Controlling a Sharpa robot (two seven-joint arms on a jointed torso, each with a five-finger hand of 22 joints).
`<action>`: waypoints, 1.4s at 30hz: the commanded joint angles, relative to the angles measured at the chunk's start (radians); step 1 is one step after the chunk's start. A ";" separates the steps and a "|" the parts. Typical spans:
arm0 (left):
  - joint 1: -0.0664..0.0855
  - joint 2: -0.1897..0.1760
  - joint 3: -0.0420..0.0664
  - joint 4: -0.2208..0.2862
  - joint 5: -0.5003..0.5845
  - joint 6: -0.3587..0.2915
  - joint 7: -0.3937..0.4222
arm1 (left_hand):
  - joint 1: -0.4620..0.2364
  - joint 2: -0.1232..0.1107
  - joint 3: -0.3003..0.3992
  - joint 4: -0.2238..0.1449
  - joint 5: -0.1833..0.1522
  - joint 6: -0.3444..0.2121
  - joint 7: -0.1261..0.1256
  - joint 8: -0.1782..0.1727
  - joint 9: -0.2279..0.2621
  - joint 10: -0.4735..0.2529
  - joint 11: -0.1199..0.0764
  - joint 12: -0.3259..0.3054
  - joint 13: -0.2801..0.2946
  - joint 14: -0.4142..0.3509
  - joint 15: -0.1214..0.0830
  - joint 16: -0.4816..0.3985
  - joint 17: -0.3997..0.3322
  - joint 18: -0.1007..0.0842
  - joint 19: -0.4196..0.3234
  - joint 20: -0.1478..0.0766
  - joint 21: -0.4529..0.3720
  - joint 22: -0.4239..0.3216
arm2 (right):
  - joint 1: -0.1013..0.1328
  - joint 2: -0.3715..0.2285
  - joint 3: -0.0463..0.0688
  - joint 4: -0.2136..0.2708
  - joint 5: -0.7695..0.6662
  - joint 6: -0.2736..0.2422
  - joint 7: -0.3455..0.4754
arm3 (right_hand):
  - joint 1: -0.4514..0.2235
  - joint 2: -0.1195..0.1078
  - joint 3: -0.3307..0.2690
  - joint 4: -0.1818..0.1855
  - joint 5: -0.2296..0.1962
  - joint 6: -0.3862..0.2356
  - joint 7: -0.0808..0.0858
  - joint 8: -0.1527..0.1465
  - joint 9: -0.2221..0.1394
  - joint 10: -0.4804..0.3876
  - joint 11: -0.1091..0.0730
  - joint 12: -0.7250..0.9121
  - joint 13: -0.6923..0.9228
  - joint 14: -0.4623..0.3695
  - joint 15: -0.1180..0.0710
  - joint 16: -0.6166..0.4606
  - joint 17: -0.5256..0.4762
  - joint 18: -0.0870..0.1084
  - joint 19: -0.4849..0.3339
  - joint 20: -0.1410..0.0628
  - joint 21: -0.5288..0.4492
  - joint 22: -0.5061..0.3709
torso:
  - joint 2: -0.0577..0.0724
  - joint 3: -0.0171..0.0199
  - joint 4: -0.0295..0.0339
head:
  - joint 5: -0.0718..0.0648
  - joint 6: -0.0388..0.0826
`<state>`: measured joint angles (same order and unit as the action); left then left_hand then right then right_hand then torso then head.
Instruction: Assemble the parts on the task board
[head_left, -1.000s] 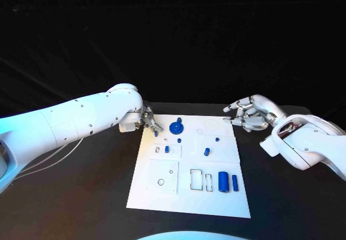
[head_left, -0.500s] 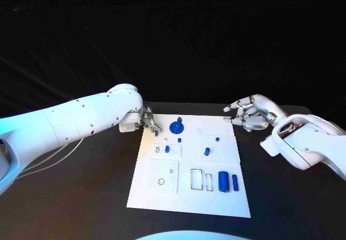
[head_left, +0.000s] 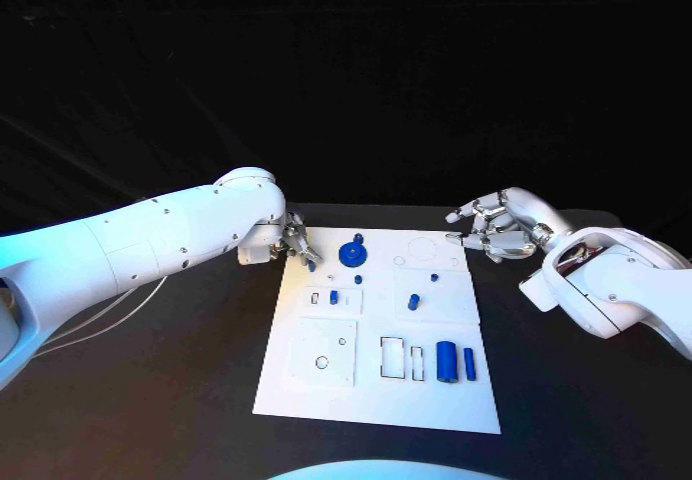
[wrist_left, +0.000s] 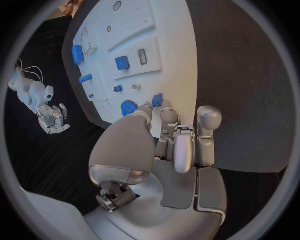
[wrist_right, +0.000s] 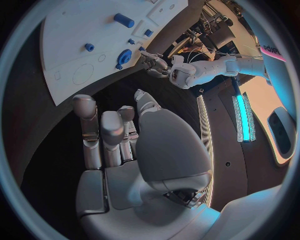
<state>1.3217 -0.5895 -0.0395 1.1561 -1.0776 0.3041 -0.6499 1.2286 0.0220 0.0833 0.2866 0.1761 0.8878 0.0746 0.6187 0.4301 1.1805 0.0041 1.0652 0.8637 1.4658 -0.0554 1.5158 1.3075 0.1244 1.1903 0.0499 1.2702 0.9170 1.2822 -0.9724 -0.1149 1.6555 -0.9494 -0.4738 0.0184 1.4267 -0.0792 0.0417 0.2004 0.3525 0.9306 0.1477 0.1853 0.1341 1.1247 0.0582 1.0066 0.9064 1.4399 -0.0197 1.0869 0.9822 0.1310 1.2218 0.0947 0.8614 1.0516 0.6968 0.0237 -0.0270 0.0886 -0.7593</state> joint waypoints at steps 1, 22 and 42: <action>0.000 0.003 0.000 0.001 0.018 0.018 0.001 | 0.019 -0.001 0.008 0.000 0.005 0.006 -0.004 -0.004 -0.003 0.001 -0.004 0.005 -0.002 0.078 -0.002 -0.001 0.188 0.005 0.006 0.001 0.005 0.002 | -0.001 0.001 0.000 0.001 -0.008 0.001 0.007 | -0.008 -0.003 -0.002 0.006 0.004 0.006 -0.001 0.005 -0.001 -0.004 0.001 0.003 0.002 0.007 0.003 -0.005 0.001 0.014 0.003 -0.003 -0.006 0.001 | 0.000 0.0001 0.0000 | 0.000 0.000; -0.002 -0.012 0.000 0.017 0.078 0.004 0.004 | 0.191 -0.083 0.410 -0.085 0.009 -0.011 -0.004 0.031 -0.006 0.020 -0.007 -0.004 -0.017 0.083 -0.006 0.007 0.198 0.001 0.015 -0.003 0.021 0.026 | -0.001 0.002 0.000 0.000 -0.007 0.001 0.009 | -0.011 0.000 -0.001 0.008 0.006 0.007 -0.002 0.006 -0.002 0.000 0.001 0.008 0.006 0.009 0.003 -0.004 0.003 0.014 0.004 -0.003 -0.006 0.001 | -0.001 -0.0002 0.0011 | 0.001 -0.004; -0.010 -0.155 0.003 0.230 0.125 -0.154 0.026 | 0.133 -0.187 0.603 -0.150 0.006 0.011 -0.012 0.068 0.002 0.084 -0.017 0.050 0.046 0.092 -0.015 0.024 0.220 -0.008 0.048 -0.009 0.053 0.080 | -0.003 0.002 0.000 -0.003 0.000 -0.004 0.013 | -0.023 0.006 0.000 0.019 0.021 0.007 -0.002 0.007 -0.004 0.001 0.001 0.012 0.006 0.011 0.003 -0.007 0.006 0.013 0.007 -0.004 -0.011 0.000 | -0.004 -0.0004 0.0049 | 0.008 -0.003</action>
<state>1.3151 -0.7405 -0.0369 1.3723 -0.9631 0.2034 -0.6428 1.3614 -0.1588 0.5221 0.2948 0.1866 0.8885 0.0638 0.6838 0.4316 1.2576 -0.0157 1.1096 0.9075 1.4657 -0.0627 1.5353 1.3081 0.1244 1.2348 0.0409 1.3193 0.9959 1.2802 -0.9711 -0.1149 1.6526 -0.9477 -0.4755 0.0202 1.4131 -0.0736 0.0419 0.2117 0.3682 0.9306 0.1477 0.1893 0.1313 1.1247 0.0583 1.0133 0.9117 1.4434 -0.0161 1.0829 0.9865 0.1310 1.2256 0.0909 0.8576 1.0515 0.6931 0.0238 -0.0224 0.0957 -0.7625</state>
